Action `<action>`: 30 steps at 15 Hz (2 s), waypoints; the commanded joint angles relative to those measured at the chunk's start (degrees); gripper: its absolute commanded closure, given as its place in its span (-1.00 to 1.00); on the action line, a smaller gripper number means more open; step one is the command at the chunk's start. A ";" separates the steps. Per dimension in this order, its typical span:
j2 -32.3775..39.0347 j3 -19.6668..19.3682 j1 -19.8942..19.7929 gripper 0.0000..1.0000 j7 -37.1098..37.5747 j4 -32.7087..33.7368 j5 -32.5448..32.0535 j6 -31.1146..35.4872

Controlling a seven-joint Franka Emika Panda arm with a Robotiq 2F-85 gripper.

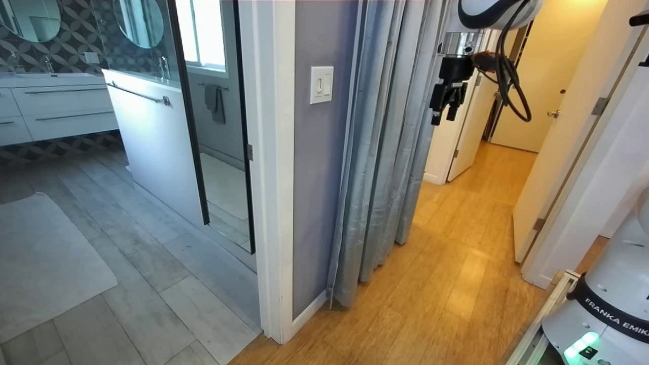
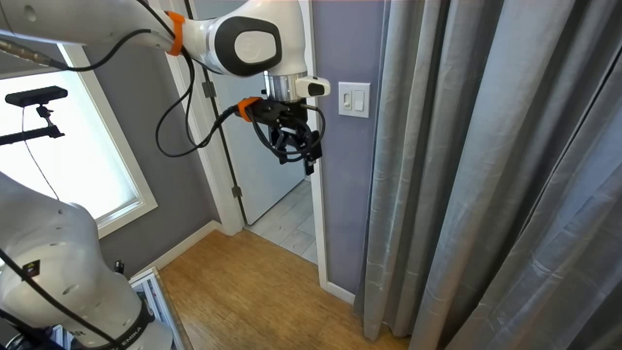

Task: Flip the switch

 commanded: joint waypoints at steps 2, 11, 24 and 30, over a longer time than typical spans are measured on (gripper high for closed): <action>0.03 0.15 -0.16 -1.00 -0.04 0.12 0.06 -0.15; 9.39 -1.14 1.63 -0.96 -1.84 11.38 14.49 0.66; 38.69 2.39 -5.74 0.97 -15.55 40.60 57.24 0.19; 41.66 4.34 -6.13 0.98 -14.86 43.94 59.57 0.01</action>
